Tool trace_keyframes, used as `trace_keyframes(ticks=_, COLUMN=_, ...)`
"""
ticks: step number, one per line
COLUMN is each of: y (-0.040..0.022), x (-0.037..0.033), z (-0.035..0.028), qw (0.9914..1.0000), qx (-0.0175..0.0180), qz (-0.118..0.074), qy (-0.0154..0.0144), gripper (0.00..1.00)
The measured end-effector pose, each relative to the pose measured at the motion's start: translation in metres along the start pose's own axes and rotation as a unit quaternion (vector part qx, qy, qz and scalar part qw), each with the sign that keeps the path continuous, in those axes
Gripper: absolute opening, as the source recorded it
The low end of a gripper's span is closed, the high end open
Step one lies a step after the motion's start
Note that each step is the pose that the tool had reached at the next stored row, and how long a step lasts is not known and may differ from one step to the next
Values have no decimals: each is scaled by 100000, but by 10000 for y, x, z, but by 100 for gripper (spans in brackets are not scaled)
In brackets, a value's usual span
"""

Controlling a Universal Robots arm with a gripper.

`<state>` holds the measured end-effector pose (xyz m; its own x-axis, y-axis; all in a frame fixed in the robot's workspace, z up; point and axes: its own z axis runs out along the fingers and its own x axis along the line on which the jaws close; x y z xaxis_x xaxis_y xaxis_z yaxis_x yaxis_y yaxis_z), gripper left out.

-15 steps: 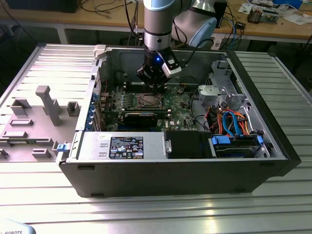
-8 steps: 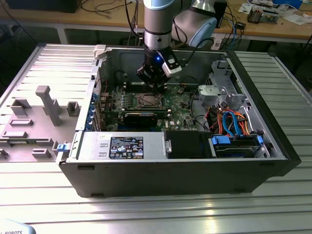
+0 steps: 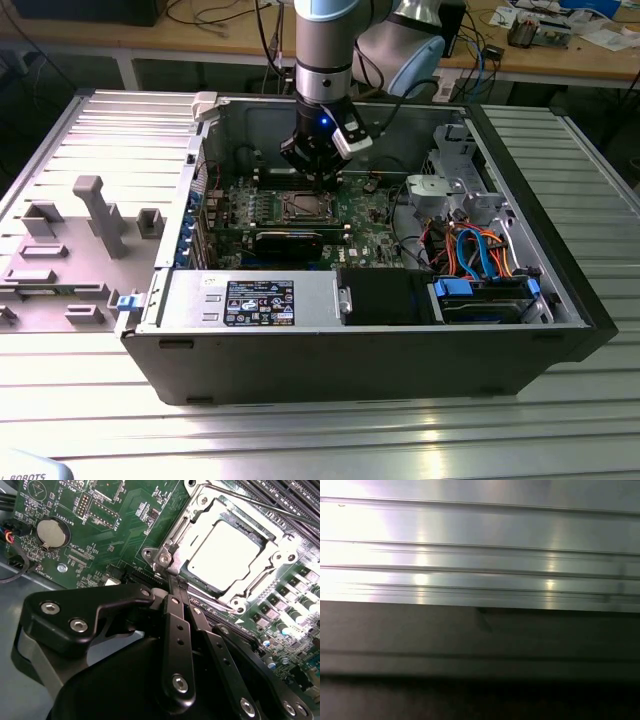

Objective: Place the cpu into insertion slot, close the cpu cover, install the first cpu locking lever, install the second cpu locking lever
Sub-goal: 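Install the first cpu locking lever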

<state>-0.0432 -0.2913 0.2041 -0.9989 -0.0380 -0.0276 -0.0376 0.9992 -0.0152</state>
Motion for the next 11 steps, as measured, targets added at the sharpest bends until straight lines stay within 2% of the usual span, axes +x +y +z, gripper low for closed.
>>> trace_keyframes(ticks=6, y=1, x=-3, z=-11, qw=100000, qx=-42, qz=-3, qy=-45, gripper=11)
trace_keyframes(ticks=9, y=0, x=-2, z=-17, qw=100000, qx=1, qz=-6, qy=-11, gripper=11)
trace_keyframes(ticks=11, y=0, x=-2, z=-16, qw=100000, qx=154, qz=-19, qy=-2, gripper=11)
